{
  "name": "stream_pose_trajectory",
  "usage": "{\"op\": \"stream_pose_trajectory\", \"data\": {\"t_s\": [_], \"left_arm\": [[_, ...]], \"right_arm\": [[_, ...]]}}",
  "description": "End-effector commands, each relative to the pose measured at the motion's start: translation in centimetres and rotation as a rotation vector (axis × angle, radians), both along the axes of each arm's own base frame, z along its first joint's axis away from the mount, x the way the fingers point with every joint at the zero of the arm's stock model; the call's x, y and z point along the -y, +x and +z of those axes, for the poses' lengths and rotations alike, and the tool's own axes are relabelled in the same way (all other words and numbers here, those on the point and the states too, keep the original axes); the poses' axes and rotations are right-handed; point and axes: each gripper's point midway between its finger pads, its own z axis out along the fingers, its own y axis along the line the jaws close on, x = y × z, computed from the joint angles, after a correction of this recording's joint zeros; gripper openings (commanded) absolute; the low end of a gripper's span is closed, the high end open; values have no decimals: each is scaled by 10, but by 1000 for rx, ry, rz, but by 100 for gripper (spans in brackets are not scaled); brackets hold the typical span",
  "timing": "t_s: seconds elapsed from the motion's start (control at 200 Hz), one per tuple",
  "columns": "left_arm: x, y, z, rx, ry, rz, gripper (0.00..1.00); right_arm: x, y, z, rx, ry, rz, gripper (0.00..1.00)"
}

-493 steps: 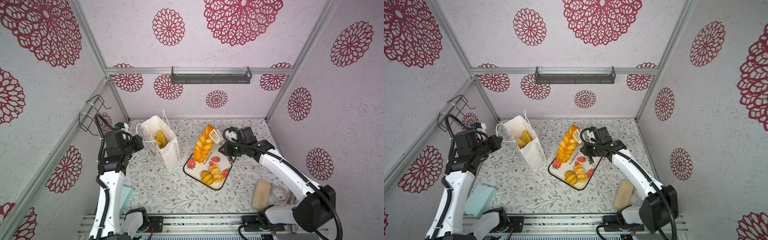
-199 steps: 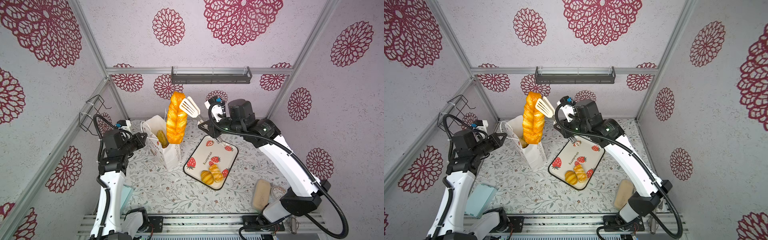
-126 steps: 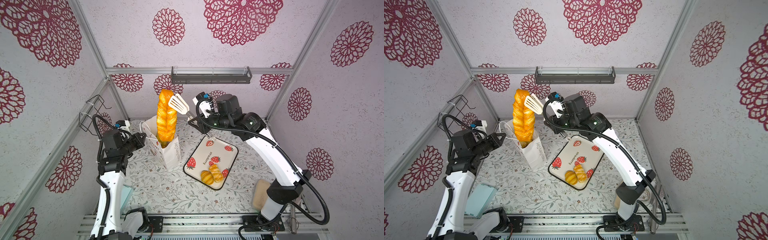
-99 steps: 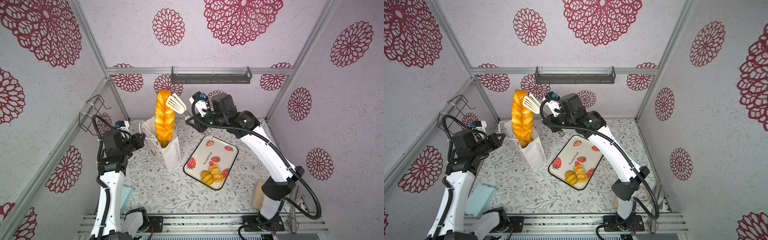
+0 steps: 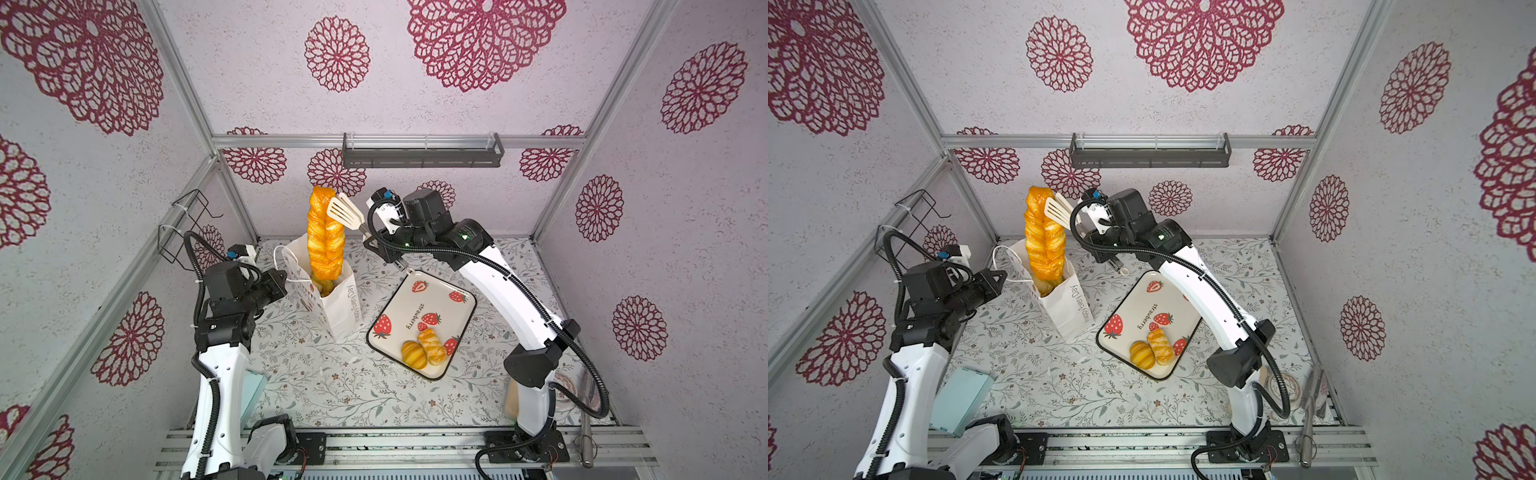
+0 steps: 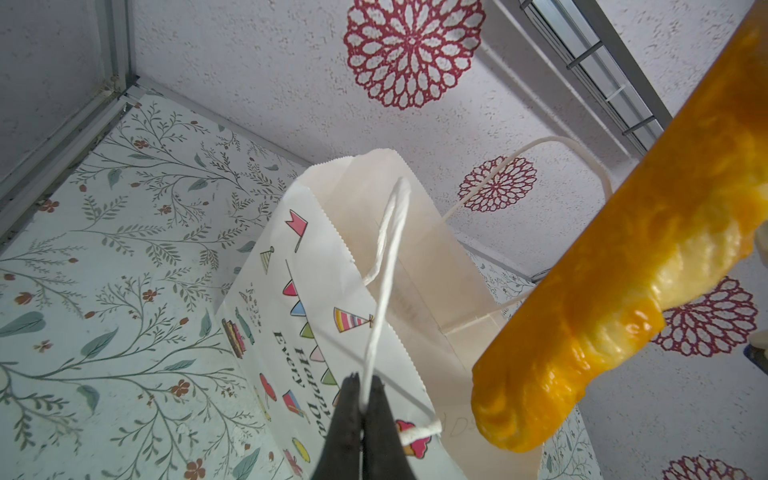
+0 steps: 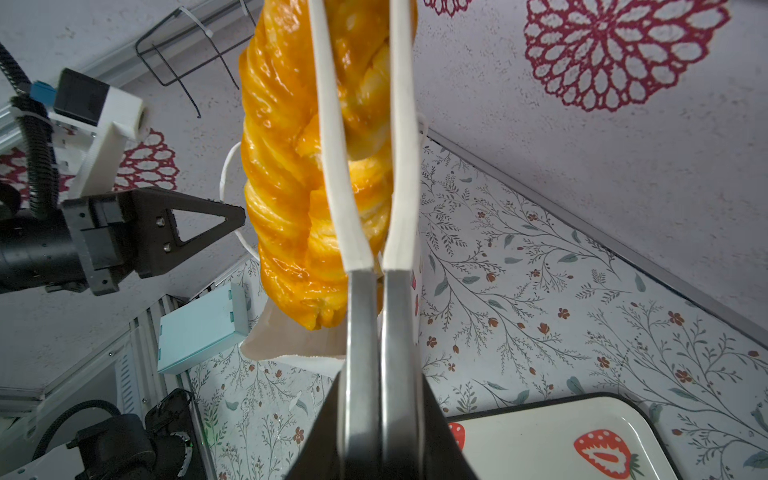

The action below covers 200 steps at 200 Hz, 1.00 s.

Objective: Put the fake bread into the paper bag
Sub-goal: 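Lift the braid loaf in the tongs and carry it into the bag opening, then open the tongs with the right gripper to drop the braid loaf into the bag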

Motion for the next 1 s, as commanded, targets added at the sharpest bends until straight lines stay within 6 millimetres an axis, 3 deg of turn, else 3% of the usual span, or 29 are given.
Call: {"op": "stream_pose_trajectory", "data": {"t_s": [0.0, 0.335, 0.505, 0.996], "left_arm": [[-5, -3, 8, 19, 24, 16, 0], [-6, -2, 7, 20, 21, 17, 0], [-5, -3, 7, 19, 19, 16, 0], [-6, -4, 8, 22, 24, 20, 0]], "right_arm": [[2, -5, 44, 114, 73, 14, 20], [-8, -10, 15, 122, -41, 16, 21], [-13, -13, 11, 127, -55, 29, 22], [-18, -11, -17, 98, -134, 19, 36]]}}
